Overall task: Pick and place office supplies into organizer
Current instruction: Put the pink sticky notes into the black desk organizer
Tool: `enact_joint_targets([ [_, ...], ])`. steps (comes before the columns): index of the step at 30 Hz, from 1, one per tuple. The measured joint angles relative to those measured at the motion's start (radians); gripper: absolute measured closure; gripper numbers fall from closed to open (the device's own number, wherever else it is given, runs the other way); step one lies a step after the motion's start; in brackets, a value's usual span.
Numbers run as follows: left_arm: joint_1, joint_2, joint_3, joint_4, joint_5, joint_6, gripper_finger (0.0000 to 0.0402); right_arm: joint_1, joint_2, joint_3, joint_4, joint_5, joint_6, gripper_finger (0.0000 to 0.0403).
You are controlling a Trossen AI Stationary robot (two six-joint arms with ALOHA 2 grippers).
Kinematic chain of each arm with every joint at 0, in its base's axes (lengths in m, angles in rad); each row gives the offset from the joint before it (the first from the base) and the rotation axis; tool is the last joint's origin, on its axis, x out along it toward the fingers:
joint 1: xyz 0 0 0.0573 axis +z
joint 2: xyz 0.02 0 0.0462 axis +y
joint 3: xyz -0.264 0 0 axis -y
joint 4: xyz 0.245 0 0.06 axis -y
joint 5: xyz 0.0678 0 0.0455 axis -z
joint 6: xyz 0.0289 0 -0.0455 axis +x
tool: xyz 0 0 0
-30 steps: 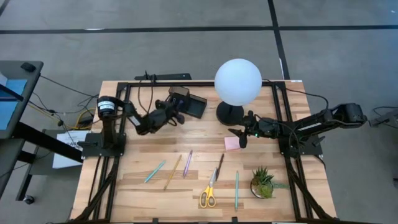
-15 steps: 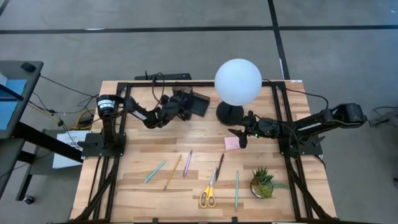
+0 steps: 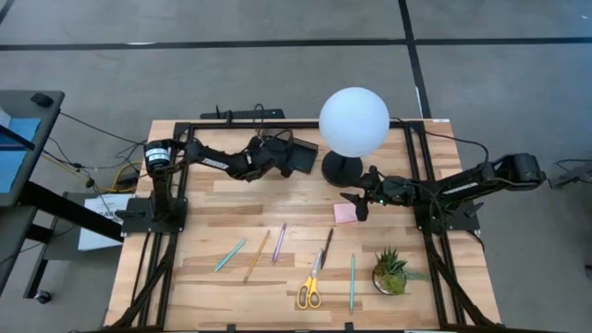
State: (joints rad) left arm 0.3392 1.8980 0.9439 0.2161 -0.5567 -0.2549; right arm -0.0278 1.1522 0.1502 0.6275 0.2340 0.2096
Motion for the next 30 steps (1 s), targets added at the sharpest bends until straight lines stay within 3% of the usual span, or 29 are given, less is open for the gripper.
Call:
enact_joint_targets([
  [11, -0.054, -0.001, 0.294, -0.676, 0.160, -0.200, 0.0241, 0.002, 0.000, 0.000, 0.007, -0.004, 0.002, 0.0198],
  [14, -0.098, -0.006, 0.341, -0.742, 0.156, -0.206, 0.0243, 0.002, 0.000, 0.000, -0.007, -0.027, 0.002, 0.0198],
  [20, -0.212, -0.079, 0.387, -0.789, 0.151, -0.196, 0.0244, 0.047, 0.000, 0.000, -0.143, -0.180, -0.048, 0.0198],
  [25, -0.312, -0.214, 0.388, -0.851, 0.027, -0.193, 0.0244, 0.147, 0.000, 0.000, -0.135, -0.181, -0.186, 0.0209],
  [30, -0.412, -0.355, 0.388, -0.943, -0.140, -0.206, 0.0244, 0.206, 0.000, 0.000, -0.121, -0.102, -0.253, 0.0232],
])
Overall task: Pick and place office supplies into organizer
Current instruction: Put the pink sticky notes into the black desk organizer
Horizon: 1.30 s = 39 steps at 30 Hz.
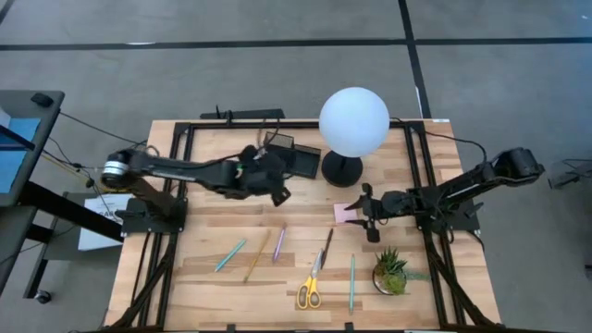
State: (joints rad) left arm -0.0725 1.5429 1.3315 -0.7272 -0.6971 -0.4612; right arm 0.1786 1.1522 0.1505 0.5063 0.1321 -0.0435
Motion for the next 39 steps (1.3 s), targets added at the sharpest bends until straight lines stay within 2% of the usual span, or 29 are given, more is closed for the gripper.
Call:
enact_joint_targets([
  [6, -0.104, -0.099, 0.000, -0.044, -0.131, -0.005, 0.0243, 0.043, 0.000, 0.000, -0.052, -0.024, 0.100, 0.0254],
  [10, -0.151, -0.119, 0.000, -0.068, -0.180, -0.005, 0.0243, 0.084, 0.019, 0.000, -0.057, 0.025, 0.103, 0.0260],
  [18, -0.175, -0.121, 0.000, -0.074, -0.185, -0.005, 0.0243, 0.100, 0.137, 0.011, -0.051, 0.216, 0.088, 0.0228],
  [27, -0.175, -0.121, 0.000, -0.091, -0.221, -0.005, 0.0243, 0.117, 0.360, 0.108, -0.035, 0.226, 0.035, 0.0179],
  [32, -0.175, -0.121, 0.000, -0.099, -0.226, -0.005, 0.0243, 0.115, 0.454, 0.153, -0.013, 0.259, 0.032, 0.0180],
  [39, -0.175, -0.121, -0.001, -0.141, -0.225, -0.014, 0.0243, 0.097, 0.476, 0.179, -0.025, 0.268, 0.048, 0.0212],
])
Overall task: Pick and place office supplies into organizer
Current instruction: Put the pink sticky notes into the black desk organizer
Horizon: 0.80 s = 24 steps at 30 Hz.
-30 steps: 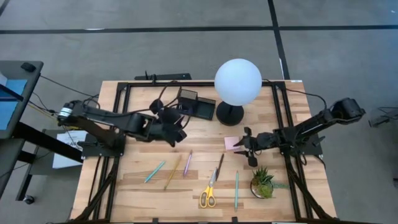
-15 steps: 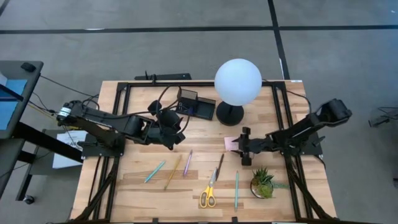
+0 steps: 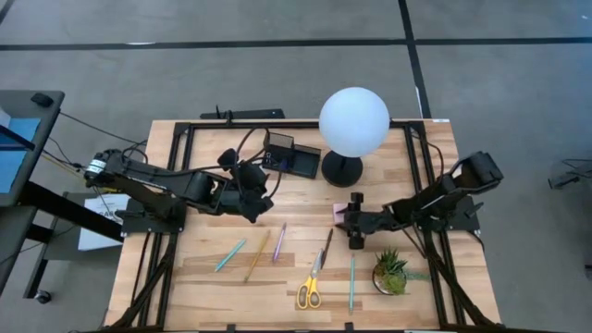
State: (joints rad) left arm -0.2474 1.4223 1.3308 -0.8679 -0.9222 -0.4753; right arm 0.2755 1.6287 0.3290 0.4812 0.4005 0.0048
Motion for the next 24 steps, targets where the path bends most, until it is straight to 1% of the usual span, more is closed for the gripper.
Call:
enact_joint_targets([
  [4, -0.006, 0.000, 0.000, -0.032, 0.004, -0.032, 0.0243, -0.006, 0.006, 0.000, -0.001, -0.024, 0.042, 0.0253],
  [9, -0.032, -0.003, -0.001, -0.043, 0.001, -0.042, 0.0243, -0.008, 0.009, -0.002, 0.019, -0.017, 0.067, 0.0323],
  [13, -0.058, -0.015, -0.001, -0.052, -0.006, -0.043, 0.0243, -0.013, 0.011, -0.008, 0.072, 0.036, 0.102, 0.0384],
  [14, -0.063, -0.018, -0.001, -0.056, -0.007, -0.043, 0.0243, -0.013, 0.011, -0.008, 0.082, 0.057, 0.110, 0.0393],
  [18, -0.080, -0.026, -0.001, -0.077, -0.008, -0.047, 0.0243, -0.015, 0.013, -0.011, 0.137, 0.146, 0.116, 0.0394],
  [21, -0.085, -0.028, -0.001, -0.089, -0.010, -0.057, 0.0243, -0.033, 0.013, -0.010, 0.235, 0.155, 0.113, 0.0400],
  [24, -0.086, -0.027, -0.001, -0.092, -0.011, -0.057, 0.0243, -0.055, 0.011, 0.001, 0.361, 0.155, 0.075, 0.0400],
])
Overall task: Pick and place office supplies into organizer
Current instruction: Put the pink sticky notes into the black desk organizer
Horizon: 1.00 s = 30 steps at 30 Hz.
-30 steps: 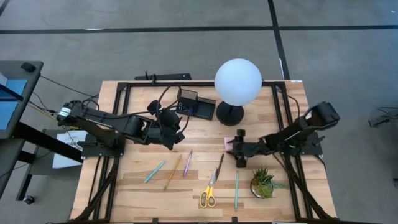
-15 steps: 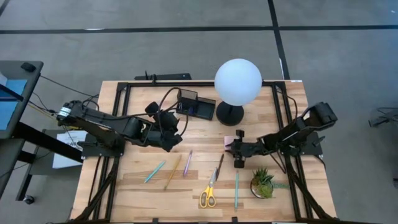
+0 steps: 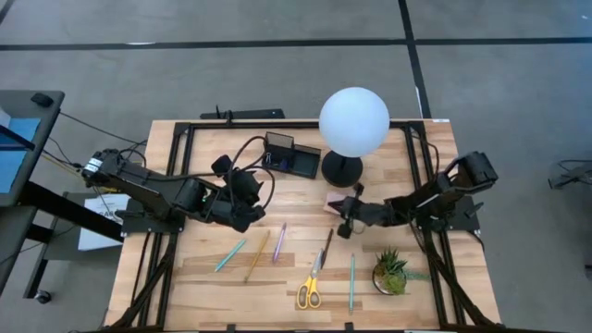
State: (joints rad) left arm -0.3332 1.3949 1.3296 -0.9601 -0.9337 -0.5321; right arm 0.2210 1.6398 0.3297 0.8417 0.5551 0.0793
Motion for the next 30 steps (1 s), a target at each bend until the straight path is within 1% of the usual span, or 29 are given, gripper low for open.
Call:
enact_joint_targets([
  [4, 0.000, 0.000, 0.000, -0.001, -0.002, 0.000, 0.0243, -0.031, -0.001, 0.053, 0.065, -0.003, -0.082, 0.0401],
  [10, 0.000, 0.000, 0.000, -0.001, -0.018, 0.000, 0.0243, -0.108, 0.003, 0.207, 0.054, -0.008, -0.233, 0.0402],
  [14, 0.000, 0.000, 0.000, 0.000, -0.018, 0.000, 0.0243, -0.183, 0.003, 0.318, -0.040, -0.047, -0.320, 0.0402],
  [17, 0.000, 0.000, 0.000, 0.000, -0.017, 0.000, 0.0243, -0.243, 0.003, 0.395, -0.158, -0.098, -0.316, 0.0402],
  [19, 0.000, 0.000, 0.000, 0.000, -0.017, 0.000, 0.0243, -0.279, 0.011, 0.433, -0.245, -0.113, -0.315, 0.0403],
  [23, -0.002, 0.000, 0.000, -0.001, -0.019, 0.000, 0.0243, -0.330, 0.086, 0.472, -0.297, -0.111, -0.316, 0.0403],
  [27, -0.004, 0.000, 0.000, -0.005, -0.020, 0.000, 0.0243, -0.343, 0.186, 0.505, -0.254, -0.094, -0.323, 0.0403],
  [30, -0.004, 0.000, 0.001, -0.018, -0.017, -0.003, 0.0243, -0.342, 0.269, 0.544, -0.208, -0.036, -0.349, 0.0403],
])
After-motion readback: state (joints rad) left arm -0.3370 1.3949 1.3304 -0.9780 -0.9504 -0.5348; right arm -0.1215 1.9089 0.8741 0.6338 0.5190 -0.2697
